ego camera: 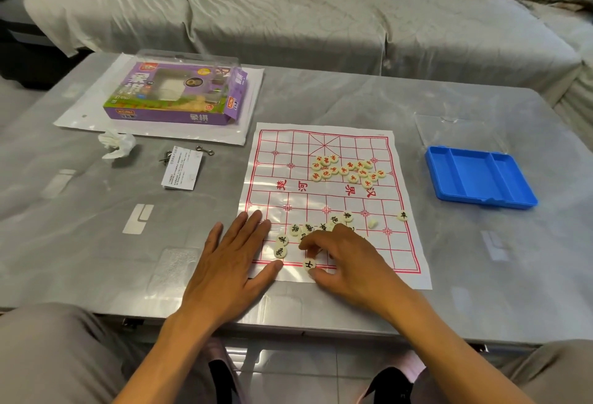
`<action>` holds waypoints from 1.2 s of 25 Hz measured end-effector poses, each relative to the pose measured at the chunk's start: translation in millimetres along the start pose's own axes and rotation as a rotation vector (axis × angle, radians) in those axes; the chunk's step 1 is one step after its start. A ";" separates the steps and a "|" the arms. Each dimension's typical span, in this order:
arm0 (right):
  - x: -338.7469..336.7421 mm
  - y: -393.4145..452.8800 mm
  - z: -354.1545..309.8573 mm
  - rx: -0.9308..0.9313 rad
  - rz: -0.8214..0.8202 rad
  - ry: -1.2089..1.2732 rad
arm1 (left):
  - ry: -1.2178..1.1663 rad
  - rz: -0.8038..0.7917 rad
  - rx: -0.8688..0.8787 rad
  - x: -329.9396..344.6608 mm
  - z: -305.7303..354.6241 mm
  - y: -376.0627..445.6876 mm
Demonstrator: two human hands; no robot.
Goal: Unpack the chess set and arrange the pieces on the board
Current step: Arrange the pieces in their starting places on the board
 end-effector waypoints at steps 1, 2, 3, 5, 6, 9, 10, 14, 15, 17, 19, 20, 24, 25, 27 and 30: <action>0.7 1.7 -0.6 0.001 0.000 0.000 | -0.006 0.001 0.001 -0.3 -0.4 0.1; 1.1 2.9 -0.6 0.004 -0.001 0.001 | -0.007 -0.001 0.000 -0.3 -0.7 0.0; 1.3 3.5 -0.5 0.004 -0.002 0.003 | -0.006 -0.004 -0.001 -0.1 -1.0 0.1; 1.5 3.6 0.2 0.003 -0.006 0.009 | -0.005 -0.005 -0.003 0.6 -1.3 0.9; 1.6 3.6 0.2 -0.001 -0.007 0.010 | -0.006 -0.002 -0.003 0.5 -1.3 0.7; 2.3 3.8 -0.6 -0.015 -0.007 0.012 | -0.014 0.005 -0.003 1.2 -1.9 1.0; 3.0 3.5 -0.5 -0.018 -0.010 0.010 | -0.017 0.006 -0.005 1.0 -2.4 0.7; -2.7 -2.0 1.2 -0.003 0.039 0.090 | -0.030 -0.005 0.005 0.2 -2.9 0.6; -6.4 -2.7 0.0 0.008 0.088 0.105 | -0.037 -0.007 0.007 -0.1 -3.3 0.8; -9.7 0.6 -8.4 0.036 0.157 0.066 | -0.044 -0.009 0.012 -0.3 -3.4 0.7; -6.9 10.1 -21.7 0.047 0.180 -0.013 | -0.050 -0.003 0.023 -1.2 -2.3 0.3; -4.1 15.6 -27.6 0.044 0.181 -0.046 | -0.058 0.000 0.030 -1.7 -1.6 -0.2; 3.2 28.7 -34.7 0.044 0.182 -0.059 | -0.085 0.007 0.037 -2.0 -1.8 -0.8; 3.7 29.7 -35.4 0.039 0.193 -0.066 | -0.076 0.004 0.037 -1.5 -1.6 -0.5; 4.2 30.5 -37.5 0.031 0.214 -0.076 | -0.075 0.005 0.037 -0.8 -2.7 -0.1; 5.4 29.8 -35.7 0.028 0.230 -0.057 | -0.079 0.005 0.037 -1.1 -2.4 0.1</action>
Point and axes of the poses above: each hand's wrist, its own y-axis towards the middle knuckle, its own x-axis out of the palm, z = x × y, the point moved 7 cm from there along y, towards the middle knuckle, and after that the axes turned 13 degrees about -z, right-handed, at the moved point
